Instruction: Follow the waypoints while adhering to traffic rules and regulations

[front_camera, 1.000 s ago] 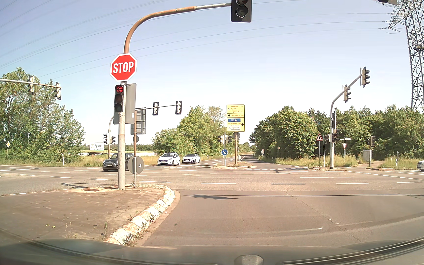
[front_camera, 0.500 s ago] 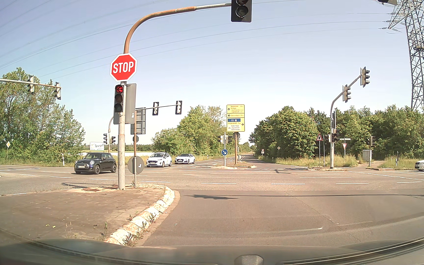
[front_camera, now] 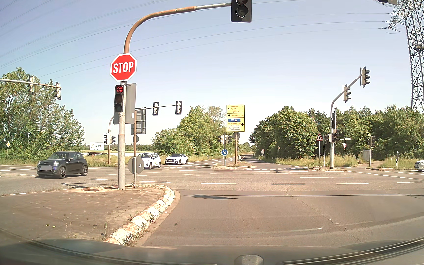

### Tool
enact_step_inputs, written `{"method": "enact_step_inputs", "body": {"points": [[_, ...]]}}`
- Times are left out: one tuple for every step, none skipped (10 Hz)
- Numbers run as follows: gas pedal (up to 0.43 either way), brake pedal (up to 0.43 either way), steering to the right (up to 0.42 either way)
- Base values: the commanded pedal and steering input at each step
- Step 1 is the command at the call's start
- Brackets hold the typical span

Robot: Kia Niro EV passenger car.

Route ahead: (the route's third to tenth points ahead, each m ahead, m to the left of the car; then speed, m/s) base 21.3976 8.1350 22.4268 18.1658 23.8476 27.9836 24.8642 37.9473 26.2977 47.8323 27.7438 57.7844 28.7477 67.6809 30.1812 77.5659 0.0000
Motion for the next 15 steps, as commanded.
{"method": "enact_step_inputs", "body": {"points": [[0.000, 0.262, 0.001], [0.000, 0.262, 0.000], [0.000, 0.262, 0.000], [0.000, 0.262, 0.001], [0.000, 0.262, 0.000], [0.000, 0.268, 0.001], [0.000, 0.262, 0.000], [0.000, 0.262, 0.000], [0.000, 0.262, 0.001], [0.000, 0.262, 0.000], [0.000, 0.262, 0.000], [0.000, 0.262, 0.001], [0.000, 0.262, 0.000], [0.000, 0.262, 0.000], [0.000, 0.262, 0.000]]}}
